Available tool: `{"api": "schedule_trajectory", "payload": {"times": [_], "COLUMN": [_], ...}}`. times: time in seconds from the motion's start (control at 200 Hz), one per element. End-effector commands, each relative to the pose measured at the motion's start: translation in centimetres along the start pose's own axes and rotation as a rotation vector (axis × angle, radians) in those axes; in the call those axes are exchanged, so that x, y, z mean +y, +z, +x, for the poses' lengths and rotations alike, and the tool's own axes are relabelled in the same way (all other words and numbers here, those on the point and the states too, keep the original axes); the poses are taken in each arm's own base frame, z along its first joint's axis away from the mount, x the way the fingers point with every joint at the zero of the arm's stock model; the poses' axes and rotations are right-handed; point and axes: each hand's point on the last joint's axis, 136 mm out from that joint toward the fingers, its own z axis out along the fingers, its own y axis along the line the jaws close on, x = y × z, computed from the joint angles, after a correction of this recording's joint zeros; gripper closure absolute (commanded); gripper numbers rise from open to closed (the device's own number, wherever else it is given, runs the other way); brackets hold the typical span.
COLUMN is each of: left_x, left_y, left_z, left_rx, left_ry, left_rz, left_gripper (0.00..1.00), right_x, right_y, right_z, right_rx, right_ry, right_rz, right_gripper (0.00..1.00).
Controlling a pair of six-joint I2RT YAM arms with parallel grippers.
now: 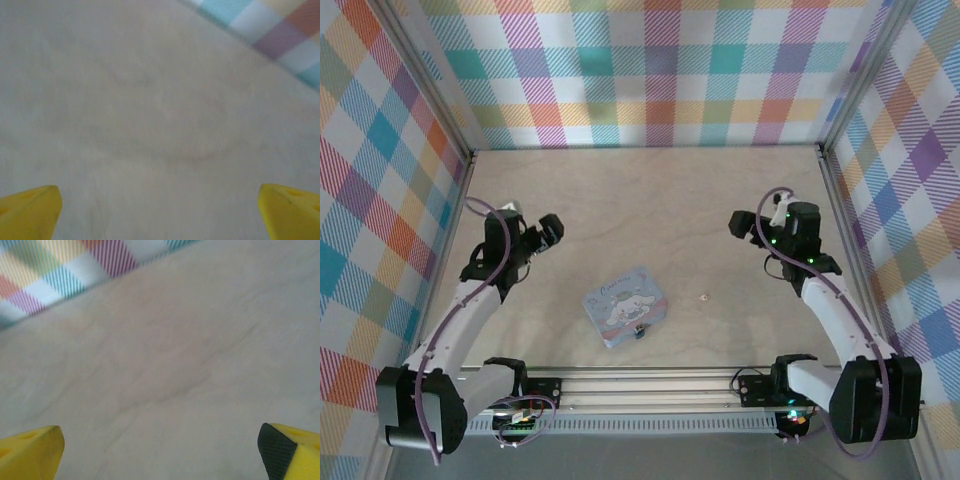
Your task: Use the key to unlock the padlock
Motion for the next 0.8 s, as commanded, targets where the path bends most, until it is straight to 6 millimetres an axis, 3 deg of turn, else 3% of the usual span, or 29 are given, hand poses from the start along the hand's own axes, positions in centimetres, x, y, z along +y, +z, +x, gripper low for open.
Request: {"api": "schedule_trajectory", "payload": {"times": [0.0,0.235,0.385,0.615,0.795], "left_x": [0.3,-0.7,-1.5,-4.7,-5.9], "left_y": [-2.6,-7.4,-9.3,-8.7,-7.6], "left_z": [5.9,9.9,13.1,17.6,19.5], "left_rx": [0.244,0.430,0.574,0.727,0.770], "left_ry": [-0.113,-0.144,-0.150,-0.214,-0.236], "left_rz": [-0.034,-0.049,-0.033,0.110,0.163], "left_gripper": [0.00,0.00,0.00,0.01,0.05], "right_x": [0.6,2.2,2.9,11.2,14.5], "right_y": [-1.1,-1.9,-2.0,-2.4,-1.9], "right_z": [5.3,12.1,14.6,15.4,16.7], "right_rx": [0.235,0.530,0.633,0.657,0.723], "right_ry": [0.055,0.035,0.035,0.030,-0.014], "right_rz": [0.051,0.074,0.062,-0.353,-0.432], "right_gripper": [0.00,0.09,0.11,0.12,0.10]}}
